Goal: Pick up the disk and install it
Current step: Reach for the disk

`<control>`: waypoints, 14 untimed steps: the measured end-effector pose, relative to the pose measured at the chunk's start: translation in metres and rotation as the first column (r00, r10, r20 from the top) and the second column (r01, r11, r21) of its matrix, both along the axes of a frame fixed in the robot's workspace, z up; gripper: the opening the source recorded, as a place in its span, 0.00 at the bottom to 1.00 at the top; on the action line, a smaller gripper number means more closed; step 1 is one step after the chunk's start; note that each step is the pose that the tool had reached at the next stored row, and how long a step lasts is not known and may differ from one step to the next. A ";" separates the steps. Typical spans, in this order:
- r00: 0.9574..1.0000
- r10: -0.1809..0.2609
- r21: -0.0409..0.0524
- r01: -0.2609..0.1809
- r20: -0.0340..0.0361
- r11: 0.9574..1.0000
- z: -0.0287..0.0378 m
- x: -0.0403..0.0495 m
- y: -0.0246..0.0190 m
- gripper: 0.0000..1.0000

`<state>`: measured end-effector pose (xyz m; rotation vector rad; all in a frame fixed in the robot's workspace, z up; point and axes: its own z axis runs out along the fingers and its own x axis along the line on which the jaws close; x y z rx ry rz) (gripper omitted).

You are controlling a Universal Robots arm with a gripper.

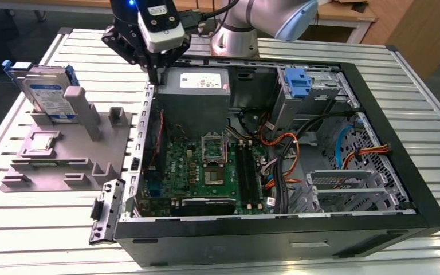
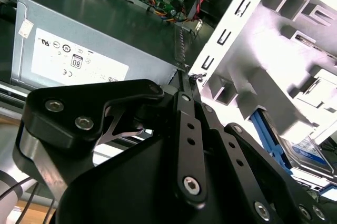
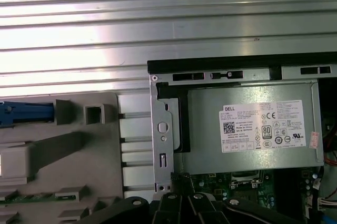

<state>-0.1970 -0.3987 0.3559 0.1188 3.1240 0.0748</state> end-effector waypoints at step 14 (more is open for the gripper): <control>1.000 0.000 0.000 0.000 0.000 1.000 -0.0004 -0.0105 0.0000 0.10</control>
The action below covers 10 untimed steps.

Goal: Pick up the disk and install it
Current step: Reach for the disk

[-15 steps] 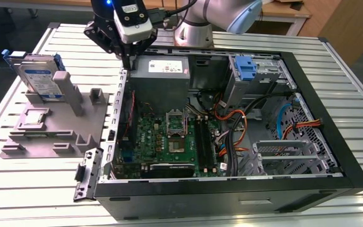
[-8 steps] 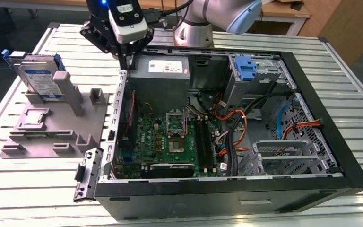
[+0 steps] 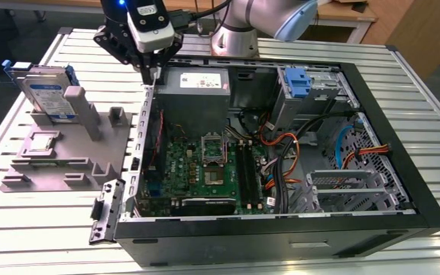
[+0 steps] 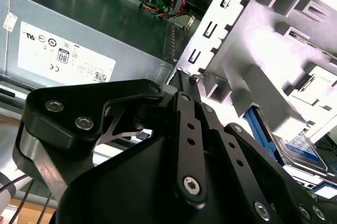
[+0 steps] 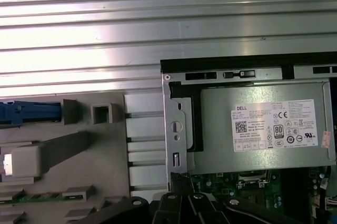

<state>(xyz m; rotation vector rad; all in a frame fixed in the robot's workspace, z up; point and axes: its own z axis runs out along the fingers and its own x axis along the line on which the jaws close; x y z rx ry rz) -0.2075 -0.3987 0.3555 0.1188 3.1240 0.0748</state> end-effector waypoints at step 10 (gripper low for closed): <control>1.000 0.000 0.000 0.000 0.000 1.000 0.0000 -0.0043 0.0000 0.10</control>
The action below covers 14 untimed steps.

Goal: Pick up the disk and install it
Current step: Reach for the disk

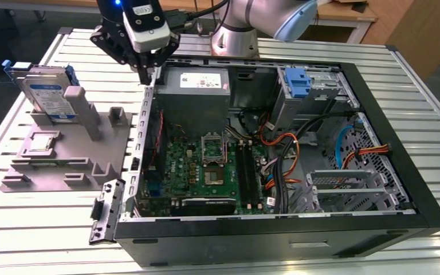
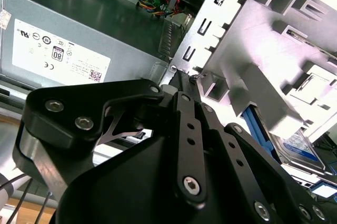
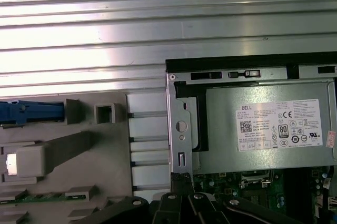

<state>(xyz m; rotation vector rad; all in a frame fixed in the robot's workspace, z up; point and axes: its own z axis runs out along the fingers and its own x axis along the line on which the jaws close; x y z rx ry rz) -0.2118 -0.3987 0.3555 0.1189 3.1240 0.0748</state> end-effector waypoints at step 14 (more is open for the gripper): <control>1.000 0.000 0.000 0.000 0.000 1.000 -0.0003 -0.0085 0.0000 0.10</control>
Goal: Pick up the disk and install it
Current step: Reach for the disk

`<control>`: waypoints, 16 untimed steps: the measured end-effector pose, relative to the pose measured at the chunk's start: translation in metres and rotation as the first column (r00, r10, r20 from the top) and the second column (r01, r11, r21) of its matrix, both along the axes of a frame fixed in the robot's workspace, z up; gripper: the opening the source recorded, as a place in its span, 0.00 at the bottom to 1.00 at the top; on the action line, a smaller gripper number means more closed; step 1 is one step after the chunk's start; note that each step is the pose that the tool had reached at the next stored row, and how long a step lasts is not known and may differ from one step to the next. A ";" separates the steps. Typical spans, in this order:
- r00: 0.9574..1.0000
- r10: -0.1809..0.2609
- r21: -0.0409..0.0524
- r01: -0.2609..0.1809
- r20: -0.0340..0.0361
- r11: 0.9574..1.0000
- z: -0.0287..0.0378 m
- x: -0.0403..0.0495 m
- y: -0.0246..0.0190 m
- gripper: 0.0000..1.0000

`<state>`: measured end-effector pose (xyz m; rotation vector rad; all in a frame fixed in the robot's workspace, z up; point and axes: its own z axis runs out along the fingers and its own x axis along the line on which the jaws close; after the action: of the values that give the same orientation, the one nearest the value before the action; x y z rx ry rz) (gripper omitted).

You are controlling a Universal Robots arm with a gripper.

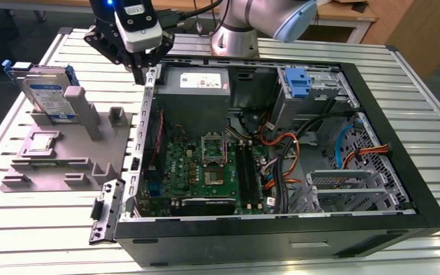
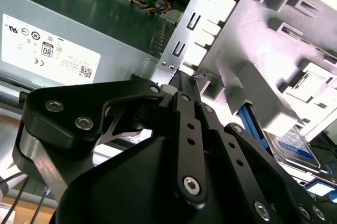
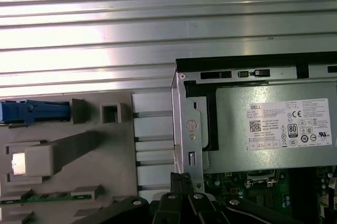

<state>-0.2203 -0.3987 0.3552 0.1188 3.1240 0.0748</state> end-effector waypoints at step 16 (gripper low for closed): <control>1.000 0.000 0.000 0.000 0.000 1.000 0.0000 -0.0034 0.0000 0.10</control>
<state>-0.2238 -0.3987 0.3552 0.1189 3.1240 0.0748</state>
